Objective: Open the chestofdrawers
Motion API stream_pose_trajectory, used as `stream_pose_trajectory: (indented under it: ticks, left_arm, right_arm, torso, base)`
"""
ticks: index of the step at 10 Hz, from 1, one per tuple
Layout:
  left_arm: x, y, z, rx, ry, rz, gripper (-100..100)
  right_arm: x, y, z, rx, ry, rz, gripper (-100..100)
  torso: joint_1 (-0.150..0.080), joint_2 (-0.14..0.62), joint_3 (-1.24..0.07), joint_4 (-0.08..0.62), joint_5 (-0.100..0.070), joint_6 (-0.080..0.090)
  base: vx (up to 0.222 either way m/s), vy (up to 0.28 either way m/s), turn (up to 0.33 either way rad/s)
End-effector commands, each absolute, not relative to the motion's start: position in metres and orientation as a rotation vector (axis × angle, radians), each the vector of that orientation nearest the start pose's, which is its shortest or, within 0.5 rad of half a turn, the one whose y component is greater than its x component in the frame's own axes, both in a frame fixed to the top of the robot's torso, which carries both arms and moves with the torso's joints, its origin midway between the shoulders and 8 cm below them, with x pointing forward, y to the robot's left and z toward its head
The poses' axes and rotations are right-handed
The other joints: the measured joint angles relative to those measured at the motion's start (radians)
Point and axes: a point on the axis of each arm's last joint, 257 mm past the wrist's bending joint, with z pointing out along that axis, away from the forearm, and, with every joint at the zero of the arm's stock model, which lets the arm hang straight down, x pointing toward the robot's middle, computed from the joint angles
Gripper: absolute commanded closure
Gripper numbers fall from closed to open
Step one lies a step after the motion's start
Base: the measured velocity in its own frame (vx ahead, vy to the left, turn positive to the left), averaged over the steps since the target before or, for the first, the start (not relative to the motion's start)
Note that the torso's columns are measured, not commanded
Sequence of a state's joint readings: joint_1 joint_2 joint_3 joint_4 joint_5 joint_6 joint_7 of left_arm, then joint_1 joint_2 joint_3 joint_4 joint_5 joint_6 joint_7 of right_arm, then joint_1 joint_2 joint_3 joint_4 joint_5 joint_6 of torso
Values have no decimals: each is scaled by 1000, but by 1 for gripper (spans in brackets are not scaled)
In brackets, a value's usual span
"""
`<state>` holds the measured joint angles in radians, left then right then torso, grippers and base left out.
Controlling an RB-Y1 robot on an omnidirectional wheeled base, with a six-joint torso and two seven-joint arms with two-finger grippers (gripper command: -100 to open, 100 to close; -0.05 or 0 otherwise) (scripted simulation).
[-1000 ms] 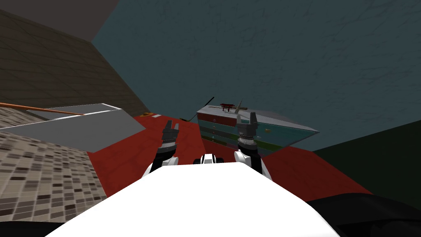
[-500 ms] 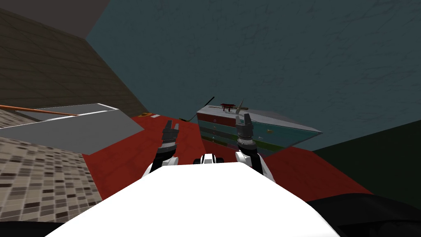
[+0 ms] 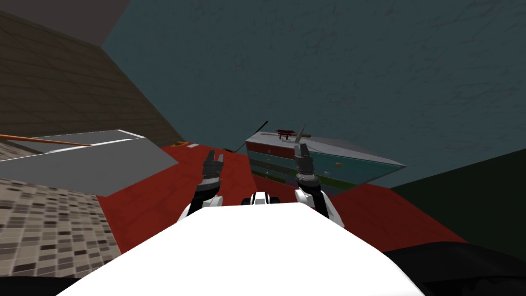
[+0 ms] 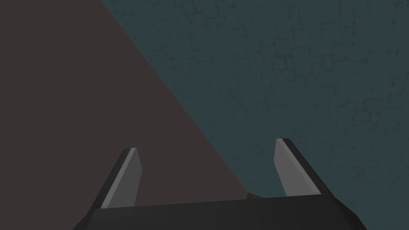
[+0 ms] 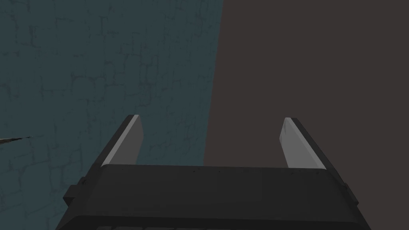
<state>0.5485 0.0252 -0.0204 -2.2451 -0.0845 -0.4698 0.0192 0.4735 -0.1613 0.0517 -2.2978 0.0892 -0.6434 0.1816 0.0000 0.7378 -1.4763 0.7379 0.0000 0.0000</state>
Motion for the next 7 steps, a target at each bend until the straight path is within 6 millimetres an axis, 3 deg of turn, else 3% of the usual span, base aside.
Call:
stream_pose_trajectory:
  ticks: [1,7]
  left_arm:
    - [353,269,-15,-685,755,-1245,0]
    - [353,269,-15,-684,754,-1245,0]
  right_arm:
    - [321,-221,53,225,708,1106,-100]
    - [329,-218,37,115,760,913,-100]
  torso:
    - [0,0,0,0,0,0]
    - [-1,2,1,0,0,0]
  base:
    - [47,24,-21]
    - [40,30,-21]
